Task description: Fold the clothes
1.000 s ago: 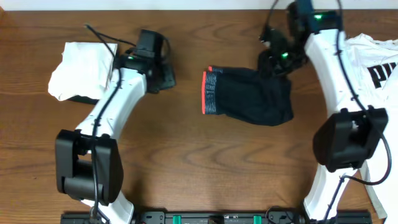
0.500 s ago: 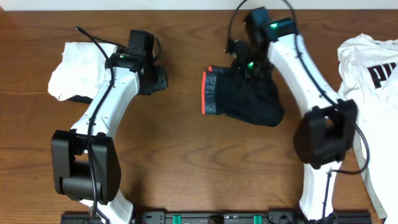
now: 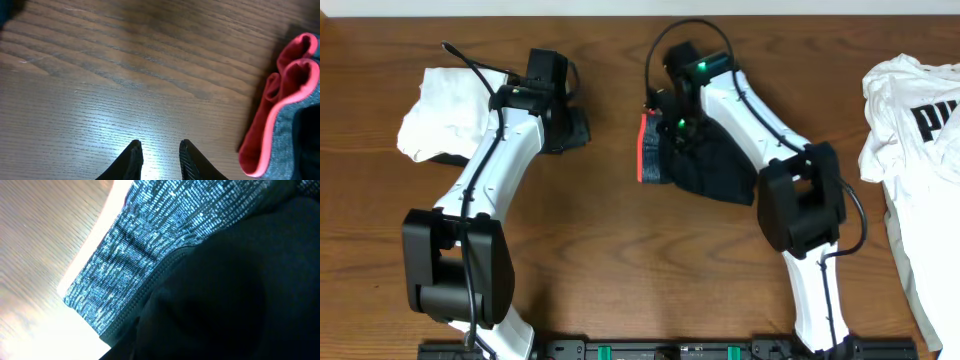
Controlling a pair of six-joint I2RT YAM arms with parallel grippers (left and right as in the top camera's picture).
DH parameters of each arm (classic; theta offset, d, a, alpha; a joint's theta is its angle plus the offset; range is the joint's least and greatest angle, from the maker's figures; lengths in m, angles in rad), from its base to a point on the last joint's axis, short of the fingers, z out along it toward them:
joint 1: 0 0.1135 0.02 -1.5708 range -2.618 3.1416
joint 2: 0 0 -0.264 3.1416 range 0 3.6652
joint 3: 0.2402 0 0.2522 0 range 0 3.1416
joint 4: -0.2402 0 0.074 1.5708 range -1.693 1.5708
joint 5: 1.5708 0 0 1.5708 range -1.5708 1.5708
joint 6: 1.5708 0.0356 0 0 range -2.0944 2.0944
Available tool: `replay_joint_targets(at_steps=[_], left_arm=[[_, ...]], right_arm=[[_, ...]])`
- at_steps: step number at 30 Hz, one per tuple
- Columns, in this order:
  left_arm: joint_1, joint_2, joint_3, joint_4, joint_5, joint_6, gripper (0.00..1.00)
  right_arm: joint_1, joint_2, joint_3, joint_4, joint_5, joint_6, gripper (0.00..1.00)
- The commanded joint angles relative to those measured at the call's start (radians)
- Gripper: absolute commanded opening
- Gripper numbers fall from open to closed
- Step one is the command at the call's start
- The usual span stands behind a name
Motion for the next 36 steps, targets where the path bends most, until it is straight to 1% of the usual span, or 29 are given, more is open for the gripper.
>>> replay_joint_targets(at_steps=[1,2,5,7,12,14,17,19,20,21,23,25,27,28,29,36], left_arm=[[0.001,0.004,0.006,-0.007,-0.009,0.01,0.28],[0.001,0.004,0.006,-0.007,-0.009,0.01,0.28],[0.001,0.004,0.006,-0.007,-0.008,0.01,0.28],[0.001,0.004,0.006,-0.008,-0.008,0.01,0.28],[0.0,0.003,0.006,-0.008,0.008,0.01,0.28],[-0.002,0.003,0.006,-0.008,0.051,0.011,0.27],[-0.01,0.002,0.006,-0.008,0.151,0.034,0.27],[-0.018,0.0,0.006,-0.008,0.222,0.049,0.26],[-0.024,-0.002,0.006,-0.007,0.251,0.05,0.21],[-0.033,-0.005,0.006,-0.006,0.281,0.051,0.19],[-0.055,-0.013,0.006,0.001,0.317,0.051,0.06],[-0.08,-0.016,0.006,0.017,0.342,0.051,0.06],[-0.108,-0.016,0.006,0.036,0.364,0.051,0.06],[-0.124,-0.016,0.006,0.043,0.363,0.051,0.06],[-0.138,-0.016,0.006,0.052,0.363,0.052,0.06],[-0.201,-0.016,0.006,0.078,0.363,0.055,0.06]], right_arm=[[0.019,0.014,0.016,0.023,-0.095,0.034,0.22],[0.019,0.011,0.018,0.027,-0.127,0.034,0.26],[0.006,-0.003,0.026,0.036,-0.252,0.024,0.42],[-0.01,-0.021,0.028,0.033,-0.357,-0.03,0.5],[-0.074,-0.087,0.028,-0.023,-0.563,-0.152,0.59],[-0.101,-0.119,0.028,-0.048,-0.587,-0.177,0.62],[-0.161,-0.18,0.028,-0.079,-0.557,-0.175,0.66],[-0.199,-0.211,0.028,-0.106,-0.509,-0.169,0.72],[-0.224,-0.225,0.028,-0.123,-0.469,-0.151,0.73],[-0.244,-0.236,0.028,-0.138,-0.431,-0.132,0.74],[-0.298,-0.249,0.028,-0.173,-0.362,-0.108,0.75],[-0.341,-0.249,0.028,-0.195,-0.337,-0.108,0.76],[-0.373,-0.248,0.023,-0.204,-0.311,-0.108,0.8],[-0.385,-0.248,0.021,-0.206,-0.293,-0.108,0.88],[-0.398,-0.248,0.021,-0.21,-0.266,-0.108,0.99],[-0.446,-0.248,0.021,-0.211,-0.106,-0.108,0.99]])
